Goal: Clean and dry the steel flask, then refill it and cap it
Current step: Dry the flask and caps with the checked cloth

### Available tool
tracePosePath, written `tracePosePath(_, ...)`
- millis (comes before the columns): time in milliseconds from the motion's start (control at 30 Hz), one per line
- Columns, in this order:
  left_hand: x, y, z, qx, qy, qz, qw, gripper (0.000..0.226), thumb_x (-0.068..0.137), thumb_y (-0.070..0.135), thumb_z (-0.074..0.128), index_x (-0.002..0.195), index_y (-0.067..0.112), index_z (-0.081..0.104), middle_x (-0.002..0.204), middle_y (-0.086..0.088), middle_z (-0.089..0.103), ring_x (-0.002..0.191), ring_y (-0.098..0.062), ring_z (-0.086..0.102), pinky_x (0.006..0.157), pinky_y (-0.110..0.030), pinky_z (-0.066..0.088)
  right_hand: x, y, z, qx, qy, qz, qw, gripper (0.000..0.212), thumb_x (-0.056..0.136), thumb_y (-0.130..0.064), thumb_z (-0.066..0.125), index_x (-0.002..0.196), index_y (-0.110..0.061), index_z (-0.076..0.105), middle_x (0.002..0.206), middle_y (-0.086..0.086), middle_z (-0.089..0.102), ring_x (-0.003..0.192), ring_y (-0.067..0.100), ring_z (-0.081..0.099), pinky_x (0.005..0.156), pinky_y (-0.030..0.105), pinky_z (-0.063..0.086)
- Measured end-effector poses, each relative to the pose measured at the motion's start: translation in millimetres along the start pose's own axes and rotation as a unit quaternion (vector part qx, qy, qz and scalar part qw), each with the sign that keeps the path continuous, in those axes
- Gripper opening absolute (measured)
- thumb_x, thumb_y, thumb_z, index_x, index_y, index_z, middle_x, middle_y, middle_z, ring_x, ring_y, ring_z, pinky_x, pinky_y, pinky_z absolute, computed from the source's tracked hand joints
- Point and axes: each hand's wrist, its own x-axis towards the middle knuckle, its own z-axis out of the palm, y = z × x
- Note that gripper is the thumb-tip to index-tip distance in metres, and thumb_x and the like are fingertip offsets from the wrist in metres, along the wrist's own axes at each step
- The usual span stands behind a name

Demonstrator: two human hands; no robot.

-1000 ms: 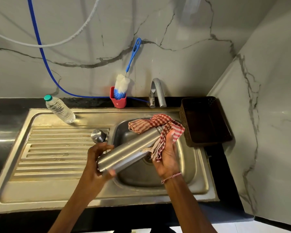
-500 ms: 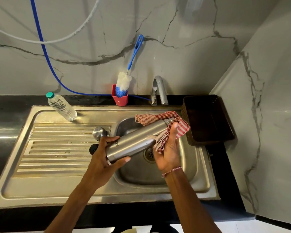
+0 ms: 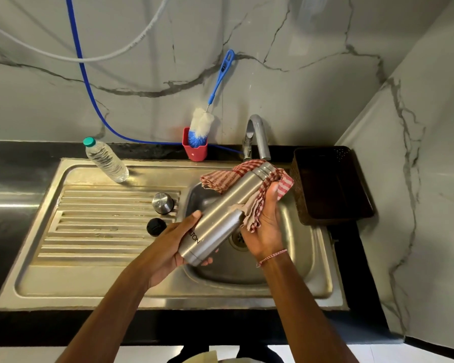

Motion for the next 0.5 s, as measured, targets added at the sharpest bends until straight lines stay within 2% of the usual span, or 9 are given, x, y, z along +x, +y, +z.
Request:
tracePosePath(100,-3.6,7.0,5.3,-0.016,0.005,-0.025,1.000,0.053,0.086,0.050,0.064,0.121,0.011,0.069,0.103,-0.021,0.075,0.090,-0.037,0.074,0.066,-0.043,0.062,-5.1,2.6,-0.1,0.000,-0.002,0.008,1.000,0.106,0.065,-0.056,0.086,0.150,-0.008,0.043,0.146,0.019,0.053,0.136,0.034,0.051,0.110,0.048,0.045)
tracePosePath(167,-2.9,9.4,5.0,0.026,0.020,-0.034,0.999,0.052,0.086,0.052,0.066,0.117,0.011,0.070,0.101,-0.019,0.076,0.090,-0.034,0.074,0.068,-0.044,0.062,-7.8,6.3,-2.0,0.015,0.001,0.015,1.000,0.106,0.062,-0.055,0.089,0.147,-0.009,0.046,0.144,0.018,0.054,0.135,0.033,0.051,0.109,0.047,0.046)
tracePosePath(233,-2.1,11.2,5.0,0.124,0.056,0.003,0.991,0.054,0.083,0.060,0.066,0.106,0.011,0.072,0.089,-0.007,0.075,0.080,-0.020,0.073,0.069,-0.037,0.062,-10.5,9.6,-1.8,0.031,0.003,0.011,0.999,0.094,0.064,-0.052,0.089,0.142,-0.012,0.054,0.142,0.017,0.057,0.133,0.032,0.053,0.108,0.046,0.047)
tracePosePath(267,0.0,11.3,3.8,0.221,0.073,0.057,0.971,0.057,0.082,0.068,0.063,0.101,0.014,0.072,0.079,0.003,0.070,0.071,-0.009,0.068,0.067,-0.028,0.058,-12.6,11.0,-0.3,0.033,0.007,0.009,0.999,0.089,0.067,-0.051,0.088,0.141,-0.013,0.055,0.140,0.017,0.059,0.132,0.032,0.055,0.106,0.046,0.050)
tracePosePath(333,4.1,7.6,2.6,0.413,0.098,0.210,0.881,0.048,0.085,0.065,0.064,0.110,0.026,0.072,0.065,0.022,0.060,0.060,0.003,0.059,0.060,-0.012,0.043,-16.4,13.8,3.5,0.036,0.025,0.010,0.999,0.090,0.073,-0.046,0.082,0.147,-0.009,0.046,0.136,0.017,0.061,0.124,0.028,0.062,0.092,0.040,0.058)
tracePosePath(400,6.6,-1.3,3.0,0.465,0.145,0.333,0.807,0.039,0.086,0.045,0.076,0.122,0.035,0.066,0.084,0.036,0.062,0.075,0.016,0.062,0.065,-0.004,0.043,-19.1,17.4,5.5,0.035,0.053,0.006,0.998,0.099,0.069,-0.046,0.085,0.150,-0.007,0.042,0.132,0.014,0.065,0.117,0.024,0.067,0.082,0.033,0.059)
tracePosePath(433,7.9,-8.6,2.9,0.446,0.161,0.371,0.798,0.046,0.082,0.044,0.080,0.124,0.036,0.065,0.097,0.035,0.063,0.086,0.018,0.063,0.070,-0.002,0.044,-19.2,19.0,5.7,0.031,0.059,-0.001,0.998,0.104,0.064,-0.049,0.088,0.149,-0.008,0.043,0.132,0.013,0.065,0.118,0.023,0.066,0.083,0.031,0.059)
tracePosePath(467,8.7,-16.8,3.9,0.407,0.180,0.377,0.813,0.050,0.079,0.049,0.082,0.125,0.037,0.064,0.103,0.033,0.065,0.094,0.014,0.064,0.074,-0.004,0.047,-18.8,19.6,6.3,0.023,0.064,-0.009,0.998,0.105,0.061,-0.051,0.090,0.147,-0.009,0.046,0.132,0.012,0.066,0.119,0.023,0.065,0.085,0.031,0.058)
tracePosePath(500,9.1,-24.7,4.1,0.338,0.188,0.356,0.850,0.054,0.077,0.058,0.082,0.123,0.039,0.063,0.106,0.031,0.067,0.099,0.008,0.067,0.075,-0.008,0.051,-18.5,19.1,7.5,0.020,0.066,-0.013,0.998,0.103,0.059,-0.052,0.090,0.144,-0.010,0.049,0.129,0.011,0.068,0.118,0.022,0.066,0.084,0.030,0.058)
